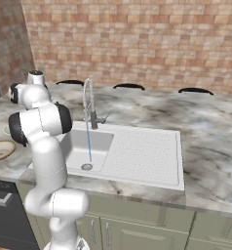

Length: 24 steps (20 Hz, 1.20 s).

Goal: Rinse each bowl for a few seconds and place them down in the sink or on the counter.

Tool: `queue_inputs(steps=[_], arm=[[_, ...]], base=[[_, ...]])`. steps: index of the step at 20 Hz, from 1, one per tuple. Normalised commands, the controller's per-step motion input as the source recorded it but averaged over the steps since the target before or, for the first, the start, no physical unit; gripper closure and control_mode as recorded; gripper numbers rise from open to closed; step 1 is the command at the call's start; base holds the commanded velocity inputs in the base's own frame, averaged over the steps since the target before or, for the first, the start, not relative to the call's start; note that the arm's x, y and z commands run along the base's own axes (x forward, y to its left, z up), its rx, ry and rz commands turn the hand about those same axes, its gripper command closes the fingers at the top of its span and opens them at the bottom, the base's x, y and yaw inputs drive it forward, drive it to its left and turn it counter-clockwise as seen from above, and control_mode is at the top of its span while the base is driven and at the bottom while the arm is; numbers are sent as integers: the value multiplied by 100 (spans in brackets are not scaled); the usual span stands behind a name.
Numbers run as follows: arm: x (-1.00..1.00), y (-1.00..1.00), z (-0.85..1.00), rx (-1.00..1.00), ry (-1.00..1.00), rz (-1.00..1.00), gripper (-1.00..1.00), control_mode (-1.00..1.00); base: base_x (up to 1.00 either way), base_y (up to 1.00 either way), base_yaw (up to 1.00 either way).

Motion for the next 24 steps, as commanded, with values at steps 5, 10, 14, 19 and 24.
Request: queue_inputs(steps=[5, 10, 14, 19, 24], arm=[[0, 9, -20, 0, -9, 0, -100, -100], [0, 10, -17, 1, -8, 0, -100, -100], [0, 14, -10, 3, -5, 0, -100, -100], [-10, 5, -12, 4, -3, 0, -100, -100], [-10, 3, -17, 3, -1, -1, -100, -100]], base=[[0, 0, 0], [0, 0, 0], [0, 0, 0], [0, 0, 0], [0, 0, 0]])
